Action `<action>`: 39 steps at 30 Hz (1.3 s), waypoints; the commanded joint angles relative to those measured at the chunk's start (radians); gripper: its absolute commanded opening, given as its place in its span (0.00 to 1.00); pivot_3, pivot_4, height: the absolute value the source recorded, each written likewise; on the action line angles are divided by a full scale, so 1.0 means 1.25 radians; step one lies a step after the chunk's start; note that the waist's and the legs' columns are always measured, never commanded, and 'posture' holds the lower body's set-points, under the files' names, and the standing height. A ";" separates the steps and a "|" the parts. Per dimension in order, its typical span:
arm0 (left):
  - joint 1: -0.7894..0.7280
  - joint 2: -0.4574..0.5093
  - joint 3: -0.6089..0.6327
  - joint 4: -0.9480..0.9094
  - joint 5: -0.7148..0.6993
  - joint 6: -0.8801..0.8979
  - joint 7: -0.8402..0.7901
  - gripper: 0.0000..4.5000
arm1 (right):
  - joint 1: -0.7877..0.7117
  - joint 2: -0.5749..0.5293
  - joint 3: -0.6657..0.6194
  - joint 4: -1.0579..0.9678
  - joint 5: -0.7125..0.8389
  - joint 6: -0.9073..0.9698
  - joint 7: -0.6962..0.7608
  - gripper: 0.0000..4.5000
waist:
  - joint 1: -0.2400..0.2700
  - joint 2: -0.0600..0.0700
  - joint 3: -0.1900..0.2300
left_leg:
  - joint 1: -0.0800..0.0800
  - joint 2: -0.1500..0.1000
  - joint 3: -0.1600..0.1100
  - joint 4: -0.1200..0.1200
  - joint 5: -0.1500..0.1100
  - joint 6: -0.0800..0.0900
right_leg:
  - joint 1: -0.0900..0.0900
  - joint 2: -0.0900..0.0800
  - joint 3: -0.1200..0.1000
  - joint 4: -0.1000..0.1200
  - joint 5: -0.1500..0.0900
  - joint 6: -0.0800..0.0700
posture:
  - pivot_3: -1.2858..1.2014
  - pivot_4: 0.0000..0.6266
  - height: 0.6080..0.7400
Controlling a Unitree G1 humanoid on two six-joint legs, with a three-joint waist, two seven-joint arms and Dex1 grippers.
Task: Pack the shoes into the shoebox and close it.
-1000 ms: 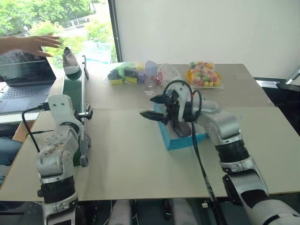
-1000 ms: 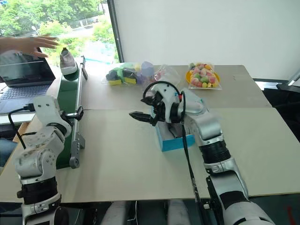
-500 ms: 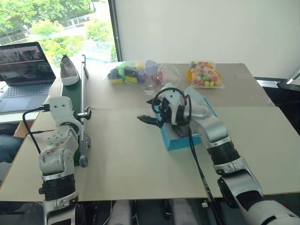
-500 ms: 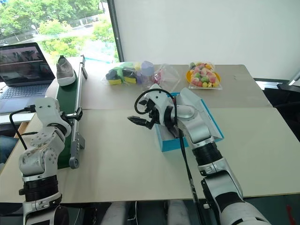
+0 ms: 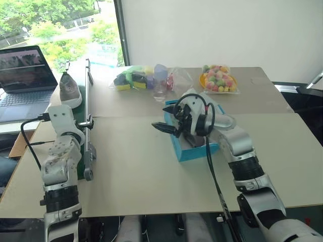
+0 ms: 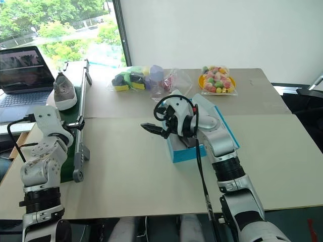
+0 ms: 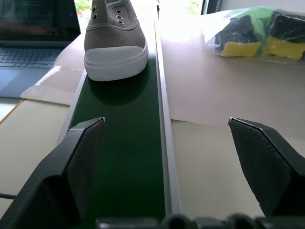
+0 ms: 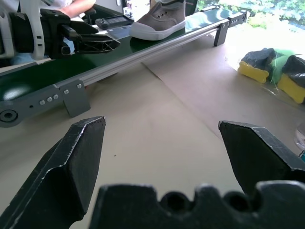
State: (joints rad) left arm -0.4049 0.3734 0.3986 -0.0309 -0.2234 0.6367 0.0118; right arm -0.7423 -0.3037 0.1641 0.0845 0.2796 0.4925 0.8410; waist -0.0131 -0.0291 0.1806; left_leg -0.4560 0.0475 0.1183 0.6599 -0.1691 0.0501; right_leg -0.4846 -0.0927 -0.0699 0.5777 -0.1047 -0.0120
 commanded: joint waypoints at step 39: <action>-0.171 0.065 0.021 0.119 -0.116 -0.036 -0.121 0.00 | -0.025 0.025 -0.060 -0.033 0.045 0.060 -0.058 1.00 | 0.017 -0.002 -0.001 | -0.003 0.000 0.002 0.000 0.001 -0.001 | -0.003 -0.001 -0.001 0.000 0.003 -0.003 | 0.52 0.24 0.99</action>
State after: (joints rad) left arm -0.5795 0.4513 0.4394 0.2242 -0.3401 0.5948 -0.1159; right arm -0.7378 -0.2879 0.1514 0.0694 0.2809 0.5392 0.7948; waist 0.0081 -0.0322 0.1798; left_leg -0.4598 0.0483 0.1203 0.6601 -0.1675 0.0477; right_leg -0.4890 -0.0936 -0.0711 0.5782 -0.0997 -0.0136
